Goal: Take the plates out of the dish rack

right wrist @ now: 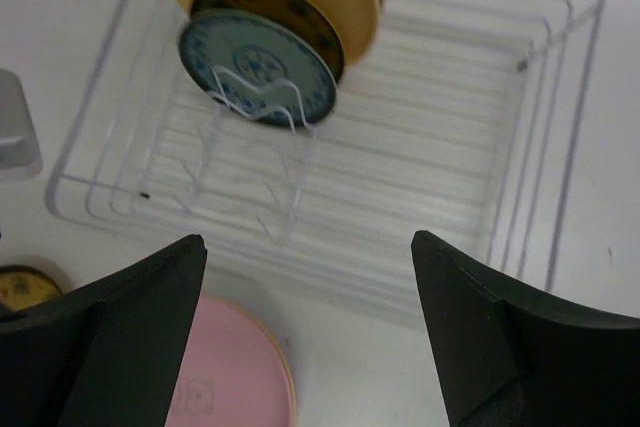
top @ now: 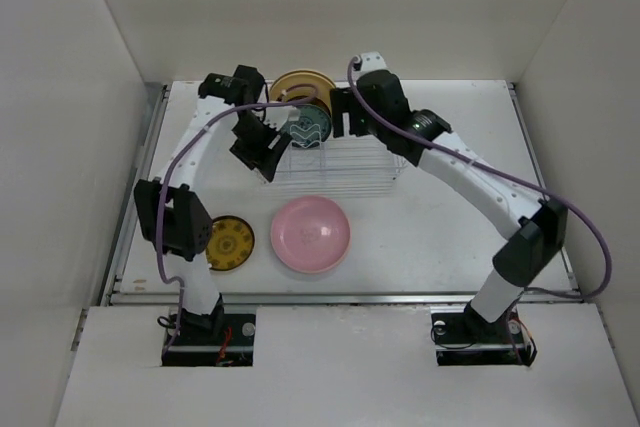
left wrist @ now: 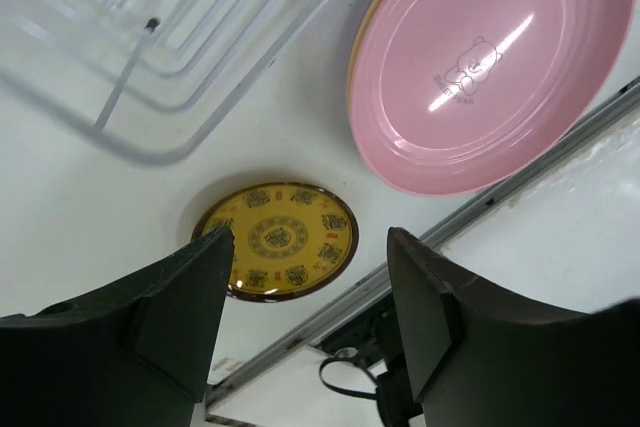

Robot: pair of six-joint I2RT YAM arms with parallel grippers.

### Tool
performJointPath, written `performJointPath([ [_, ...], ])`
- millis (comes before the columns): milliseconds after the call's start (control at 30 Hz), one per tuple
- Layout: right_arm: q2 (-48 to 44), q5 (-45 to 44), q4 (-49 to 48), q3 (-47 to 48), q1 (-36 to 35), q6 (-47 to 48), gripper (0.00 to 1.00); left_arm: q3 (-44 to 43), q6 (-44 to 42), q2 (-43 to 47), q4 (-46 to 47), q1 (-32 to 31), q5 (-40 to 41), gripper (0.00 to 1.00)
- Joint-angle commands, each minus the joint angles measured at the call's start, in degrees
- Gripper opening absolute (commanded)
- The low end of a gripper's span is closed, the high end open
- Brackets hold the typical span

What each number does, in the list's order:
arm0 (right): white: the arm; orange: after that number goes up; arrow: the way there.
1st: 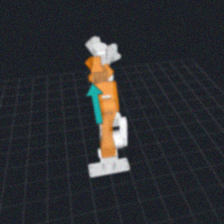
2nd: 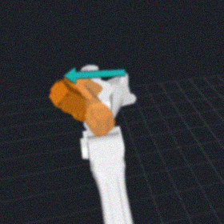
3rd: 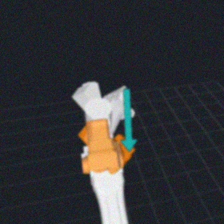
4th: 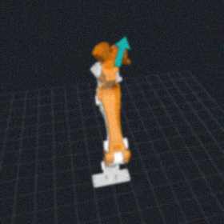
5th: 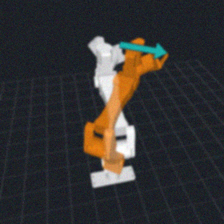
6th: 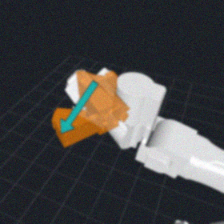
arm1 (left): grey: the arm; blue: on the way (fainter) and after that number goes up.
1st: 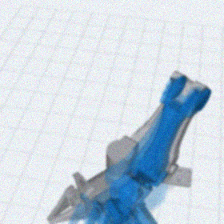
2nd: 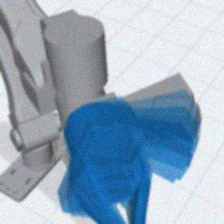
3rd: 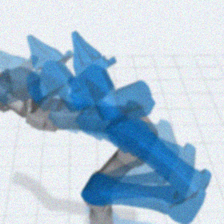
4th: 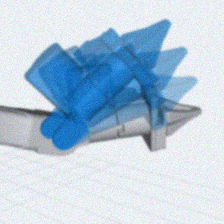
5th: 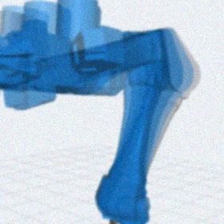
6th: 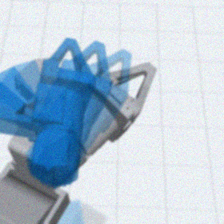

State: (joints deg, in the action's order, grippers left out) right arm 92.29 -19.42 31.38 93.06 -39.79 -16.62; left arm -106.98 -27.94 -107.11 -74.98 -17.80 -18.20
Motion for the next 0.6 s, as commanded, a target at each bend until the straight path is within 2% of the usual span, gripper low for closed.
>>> performJointPath([
  [0,8.0,6.8,-8.6,9.4,0.2,9.1,0.89,-1.6,7.7,5.8,-6.8,3.3,0.4,0.59],
  [67,12.2,8.3,-10.5,13.0,0.8,10.9,0.88,-1.6,10.7,6.8,-3.8,5.6,1.8,0.58],
  [200,22.5,15.2,-14.0,23.4,1.4,17.7,0.71,-0.1,13.3,6.9,1.8,7.8,5.6,0.58],
  [267,29.5,15.2,-14.0,28.0,1.4,21.0,0.63,-0.6,14.1,5.5,1.9,7.8,5.6,0.58],
  [400,38.6,15.2,-14.2,38.2,2.0,22.3,0.61,-1.2,16.9,1.6,5.4,7.8,5.6,0.58],
  [467,41.7,14.7,-15.5,39.6,2.7,22.3,0.61,-2.3,18.3,-0.1,9.1,8.3,6.7,0.58],
  [567,44.1,14.7,-17.9,39.6,3.3,22.3,0.61,-5.6,20.0,-6.0,9.8,8.8,7.4,0.58],
])
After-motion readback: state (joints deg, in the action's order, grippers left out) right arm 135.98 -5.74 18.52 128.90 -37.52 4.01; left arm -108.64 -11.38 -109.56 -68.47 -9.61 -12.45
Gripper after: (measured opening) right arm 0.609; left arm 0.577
